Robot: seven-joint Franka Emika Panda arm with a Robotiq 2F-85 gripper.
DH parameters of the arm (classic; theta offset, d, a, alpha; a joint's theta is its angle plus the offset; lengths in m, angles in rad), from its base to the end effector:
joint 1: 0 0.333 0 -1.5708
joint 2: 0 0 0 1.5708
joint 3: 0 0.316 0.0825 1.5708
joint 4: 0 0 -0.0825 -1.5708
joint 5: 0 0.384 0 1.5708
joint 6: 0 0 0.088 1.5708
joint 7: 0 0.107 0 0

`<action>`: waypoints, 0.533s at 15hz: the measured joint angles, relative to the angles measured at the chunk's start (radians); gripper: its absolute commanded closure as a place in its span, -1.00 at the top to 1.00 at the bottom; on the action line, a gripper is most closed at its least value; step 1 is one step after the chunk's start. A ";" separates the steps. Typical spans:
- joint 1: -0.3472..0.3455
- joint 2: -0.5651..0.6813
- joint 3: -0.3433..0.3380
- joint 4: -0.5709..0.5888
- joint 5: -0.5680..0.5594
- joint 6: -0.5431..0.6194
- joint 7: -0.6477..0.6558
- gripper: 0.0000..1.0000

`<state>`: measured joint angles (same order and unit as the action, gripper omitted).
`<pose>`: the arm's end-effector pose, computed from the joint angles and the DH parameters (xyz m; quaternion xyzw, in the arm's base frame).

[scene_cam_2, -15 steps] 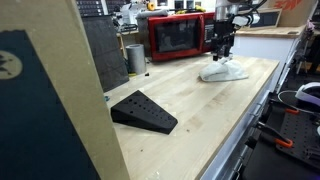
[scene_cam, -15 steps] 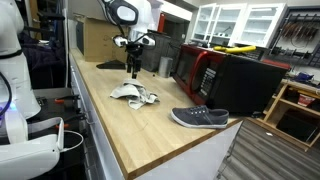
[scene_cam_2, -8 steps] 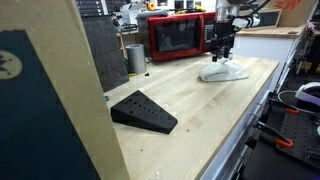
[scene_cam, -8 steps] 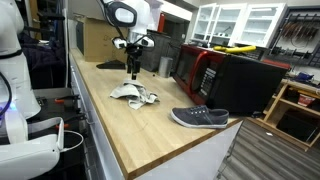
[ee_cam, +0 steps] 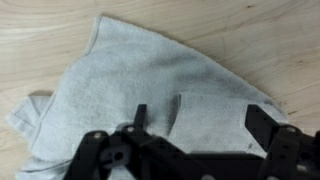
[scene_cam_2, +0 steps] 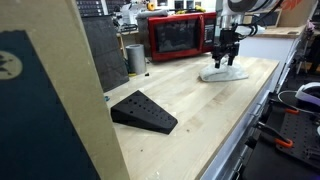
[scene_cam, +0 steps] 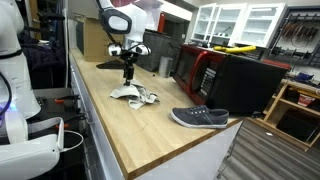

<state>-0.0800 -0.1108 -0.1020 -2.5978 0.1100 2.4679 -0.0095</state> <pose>0.4252 -0.0777 0.2929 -0.9908 0.1288 0.0063 0.0403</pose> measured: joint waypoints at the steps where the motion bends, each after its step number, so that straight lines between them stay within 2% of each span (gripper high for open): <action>1: -0.001 0.008 0.000 -0.005 0.014 0.025 -0.001 1.00; 8: 0.010 0.069 0.006 -0.013 0.120 0.116 -0.013 1.00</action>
<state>-0.0704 -0.0415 -0.0955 -2.6106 0.2304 2.5836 -0.0222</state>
